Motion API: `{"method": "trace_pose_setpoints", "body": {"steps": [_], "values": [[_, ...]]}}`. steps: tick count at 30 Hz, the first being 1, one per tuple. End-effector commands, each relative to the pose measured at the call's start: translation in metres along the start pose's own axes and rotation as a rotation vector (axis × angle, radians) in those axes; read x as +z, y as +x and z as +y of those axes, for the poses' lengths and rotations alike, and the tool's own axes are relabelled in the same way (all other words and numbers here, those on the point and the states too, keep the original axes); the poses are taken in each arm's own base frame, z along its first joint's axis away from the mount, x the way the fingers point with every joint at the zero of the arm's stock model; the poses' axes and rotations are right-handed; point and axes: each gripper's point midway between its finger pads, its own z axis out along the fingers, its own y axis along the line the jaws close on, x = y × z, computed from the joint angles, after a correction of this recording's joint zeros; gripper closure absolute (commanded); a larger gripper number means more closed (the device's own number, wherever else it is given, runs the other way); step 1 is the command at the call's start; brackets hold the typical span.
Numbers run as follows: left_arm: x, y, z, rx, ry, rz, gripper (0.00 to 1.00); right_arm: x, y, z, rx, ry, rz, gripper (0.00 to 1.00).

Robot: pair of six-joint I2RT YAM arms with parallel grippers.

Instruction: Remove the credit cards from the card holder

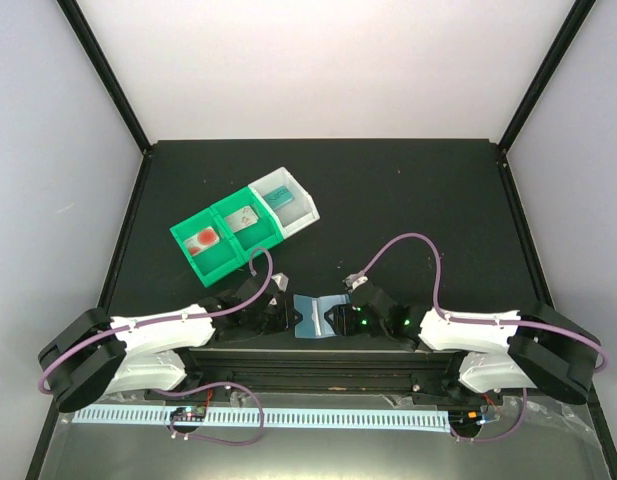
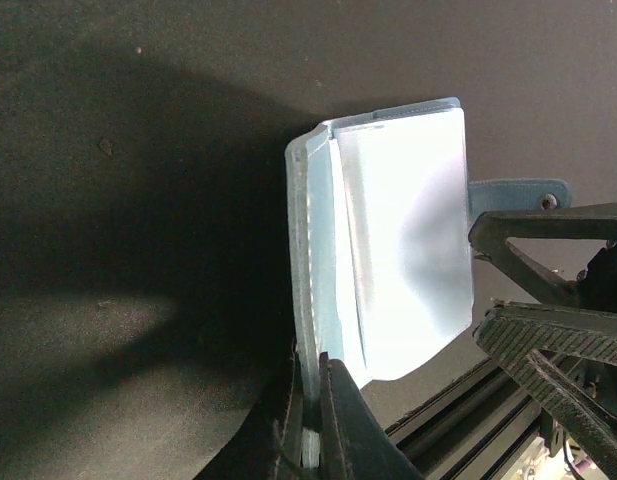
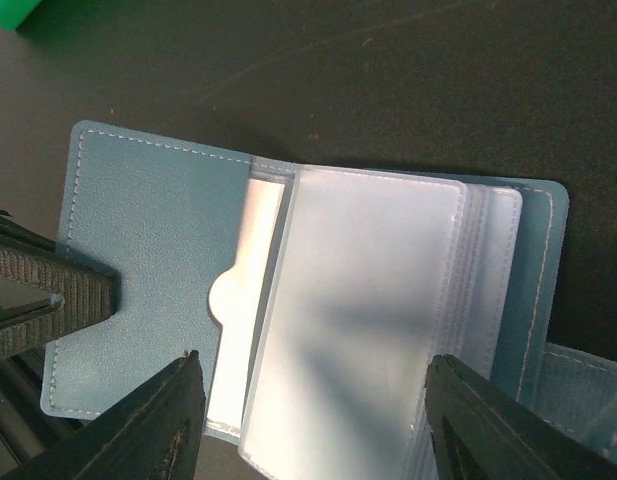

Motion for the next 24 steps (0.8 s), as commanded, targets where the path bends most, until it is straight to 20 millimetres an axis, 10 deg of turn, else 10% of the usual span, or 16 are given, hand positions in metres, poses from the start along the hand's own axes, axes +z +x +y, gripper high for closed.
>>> {"method": "trace_pose_setpoints", "body": {"steps": [1, 24], "values": [[-0.001, -0.004, -0.004, -0.006, -0.003, -0.019, 0.98, 0.003, -0.002, 0.0, 0.003, 0.001, -0.007, 0.39], [0.003, -0.003, -0.005, -0.008, 0.006, -0.006, 0.98, 0.0, -0.008, 0.036, -0.024, -0.179, -0.012, 0.47]]}}
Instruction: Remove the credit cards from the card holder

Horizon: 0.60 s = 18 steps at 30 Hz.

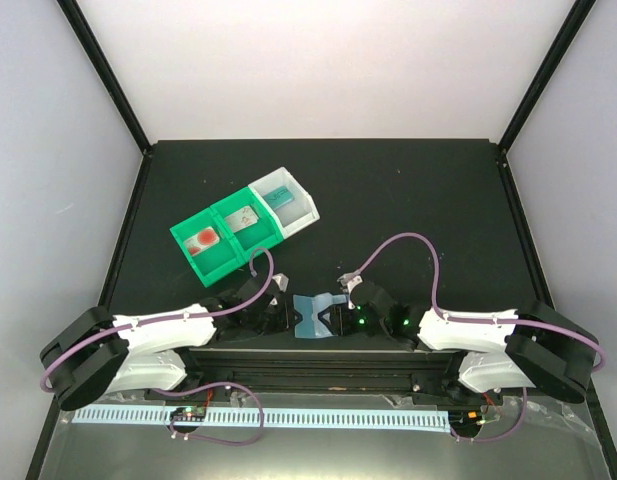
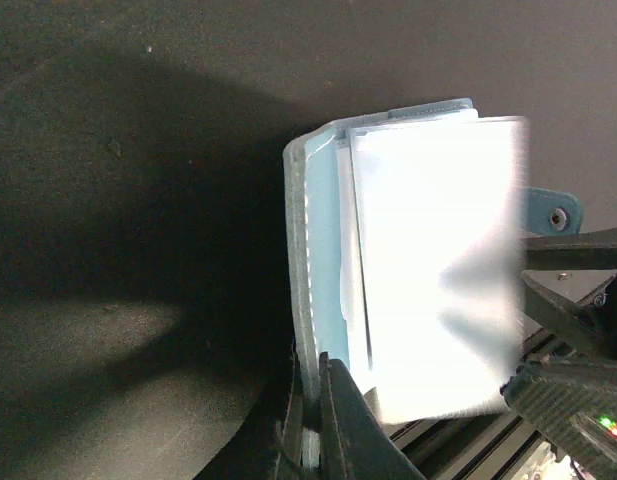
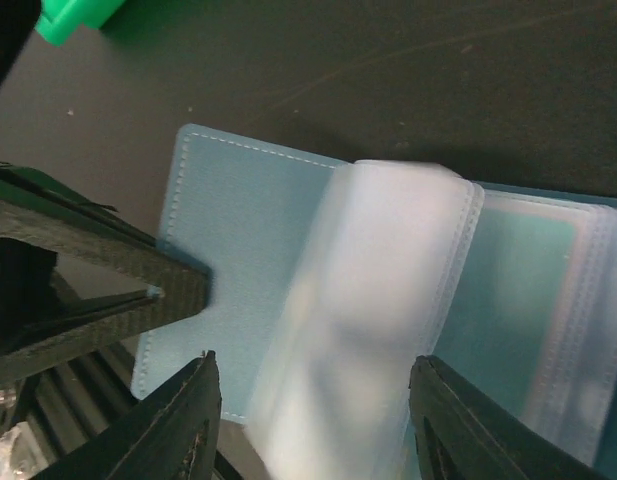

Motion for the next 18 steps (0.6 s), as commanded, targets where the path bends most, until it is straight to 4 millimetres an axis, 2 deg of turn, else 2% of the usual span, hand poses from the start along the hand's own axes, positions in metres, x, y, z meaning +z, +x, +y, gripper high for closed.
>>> {"method": "trace_pose_setpoints", "body": {"steps": [1, 8, 12, 15, 18], "values": [[0.001, -0.003, -0.007, 0.003, 0.013, -0.009, 0.98, -0.001, -0.008, 0.019, -0.019, -0.093, -0.025, 0.47], [0.002, -0.003, -0.007, -0.001, 0.014, -0.009, 0.98, -0.005, -0.01, 0.035, -0.037, -0.177, -0.034, 0.47], [0.002, -0.002, -0.005, -0.009, 0.014, -0.009, 0.99, -0.006, -0.011, 0.037, -0.048, -0.188, -0.036, 0.46], [0.002, -0.002, -0.007, -0.012, 0.023, -0.009, 0.98, -0.006, -0.008, 0.044, -0.062, -0.225, -0.019, 0.5], [0.002, -0.002, -0.007, -0.012, 0.028, -0.01, 0.97, -0.003, -0.004, 0.052, -0.066, -0.273, 0.009, 0.49]]}}
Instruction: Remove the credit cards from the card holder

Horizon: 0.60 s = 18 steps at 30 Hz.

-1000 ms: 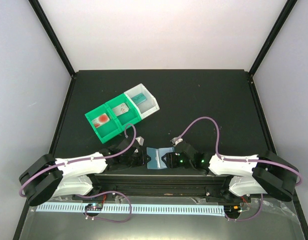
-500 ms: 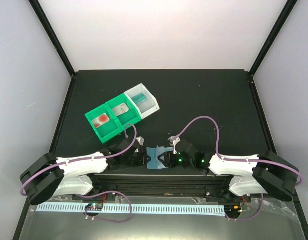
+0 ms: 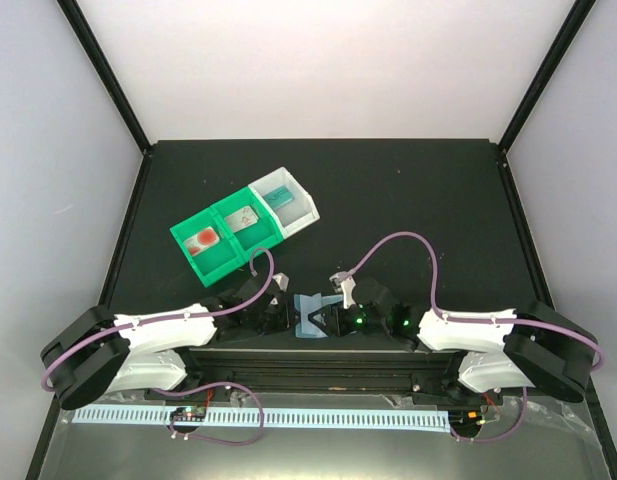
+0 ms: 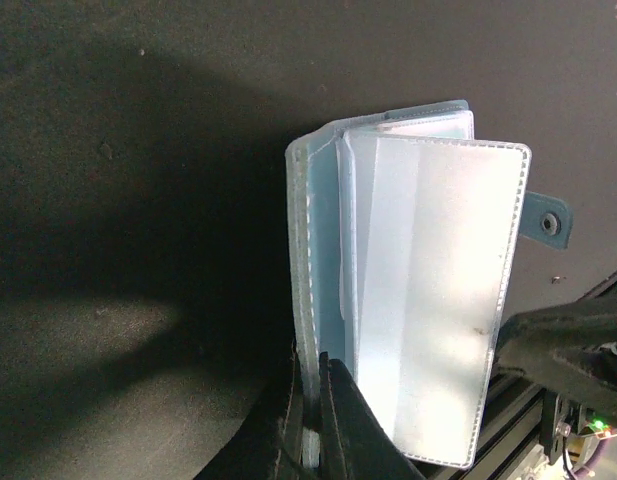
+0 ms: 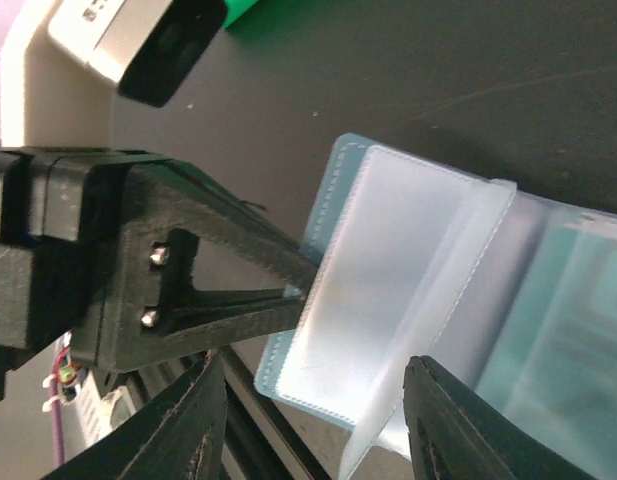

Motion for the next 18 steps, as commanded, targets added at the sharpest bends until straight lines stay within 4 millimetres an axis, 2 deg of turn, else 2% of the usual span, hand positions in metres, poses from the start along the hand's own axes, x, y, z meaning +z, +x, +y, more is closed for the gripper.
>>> {"method": "trace_pose_setpoints", "body": {"steps": [1, 5, 14, 18], "values": [[0.001, -0.001, -0.006, -0.004, 0.023, -0.008, 0.98, 0.003, 0.001, 0.017, -0.029, -0.098, 0.017, 0.48], [0.002, 0.0, -0.003, -0.012, 0.015, -0.006, 0.98, 0.002, 0.0, 0.023, -0.05, -0.116, 0.025, 0.38], [0.002, 0.0, -0.002, -0.011, 0.016, -0.013, 0.98, -0.012, -0.005, 0.006, -0.045, -0.007, -0.02, 0.21], [0.003, 0.0, 0.0, -0.012, 0.011, -0.011, 0.98, -0.022, -0.012, 0.01, -0.047, 0.007, -0.031, 0.17]]}}
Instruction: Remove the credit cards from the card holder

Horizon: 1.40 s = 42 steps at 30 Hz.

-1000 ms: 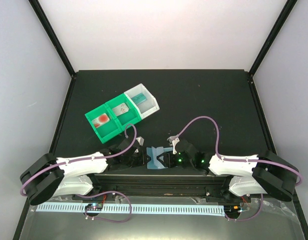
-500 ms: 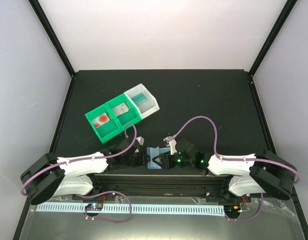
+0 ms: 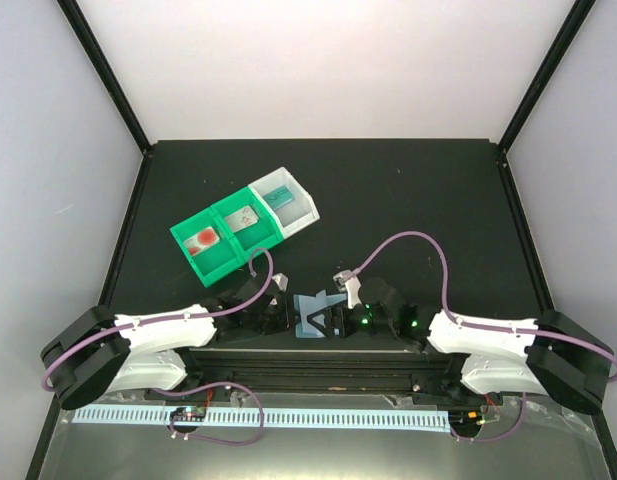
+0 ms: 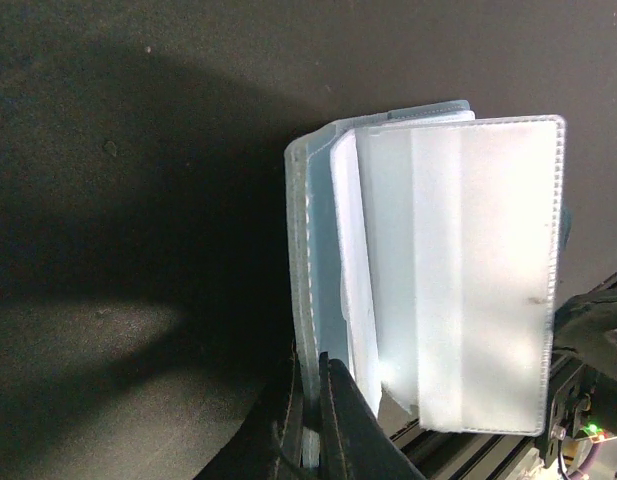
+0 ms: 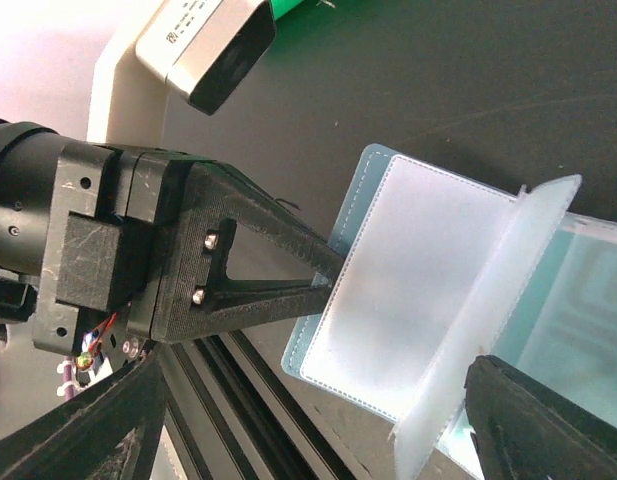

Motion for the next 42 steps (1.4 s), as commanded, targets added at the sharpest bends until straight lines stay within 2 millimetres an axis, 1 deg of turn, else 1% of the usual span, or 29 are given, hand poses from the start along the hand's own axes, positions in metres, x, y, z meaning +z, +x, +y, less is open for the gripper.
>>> {"method": "trace_pose_setpoints", "body": {"steps": [1, 4, 6, 12, 14, 15, 17, 21, 23, 25, 28, 33, 40, 42], "values": [[0.002, 0.001, -0.001, 0.003, 0.005, -0.006, 0.98, -0.011, -0.01, 0.003, -0.009, 0.028, -0.02, 0.17], [0.002, 0.0, 0.0, 0.001, 0.003, -0.011, 0.98, -0.014, -0.014, 0.019, -0.008, -0.042, -0.026, 0.18], [0.002, -0.001, -0.001, 0.0, 0.006, -0.013, 0.98, -0.012, -0.015, 0.026, 0.003, -0.085, -0.028, 0.18], [0.003, -0.001, -0.001, -0.003, 0.008, -0.014, 0.98, 0.007, -0.005, 0.051, 0.06, -0.25, 0.059, 0.2], [0.004, -0.002, -0.001, -0.004, 0.005, -0.013, 0.98, 0.009, -0.006, 0.053, 0.061, -0.251, 0.069, 0.21], [0.005, -0.002, -0.001, -0.005, 0.002, -0.011, 0.98, 0.009, -0.008, 0.049, 0.06, -0.228, 0.061, 0.21], [0.005, -0.001, 0.001, -0.012, -0.003, -0.01, 0.98, 0.006, -0.009, 0.031, 0.042, -0.114, 0.044, 0.21], [0.005, 0.0, 0.003, -0.02, -0.002, -0.015, 0.98, -0.012, -0.013, -0.02, -0.005, 0.186, -0.006, 0.21], [0.003, -0.001, 0.003, -0.023, 0.002, -0.022, 0.98, -0.023, -0.011, -0.039, -0.004, 0.266, -0.025, 0.21], [0.002, -0.002, 0.002, -0.024, 0.003, -0.03, 0.99, -0.028, -0.008, -0.053, 0.01, 0.312, -0.037, 0.21], [-0.001, -0.004, 0.002, -0.025, 0.004, -0.043, 0.99, -0.028, -0.002, -0.061, 0.028, 0.329, -0.034, 0.21], [-0.002, -0.004, 0.004, -0.029, -0.004, -0.046, 0.98, -0.02, 0.003, -0.069, 0.044, 0.346, -0.015, 0.22], [-0.001, -0.002, 0.004, -0.036, -0.001, -0.039, 0.98, -0.01, 0.004, -0.06, 0.049, 0.283, 0.0, 0.25], [-0.002, -0.002, 0.004, -0.038, 0.0, -0.042, 0.99, -0.007, 0.006, -0.063, 0.05, 0.287, 0.008, 0.27]]}}
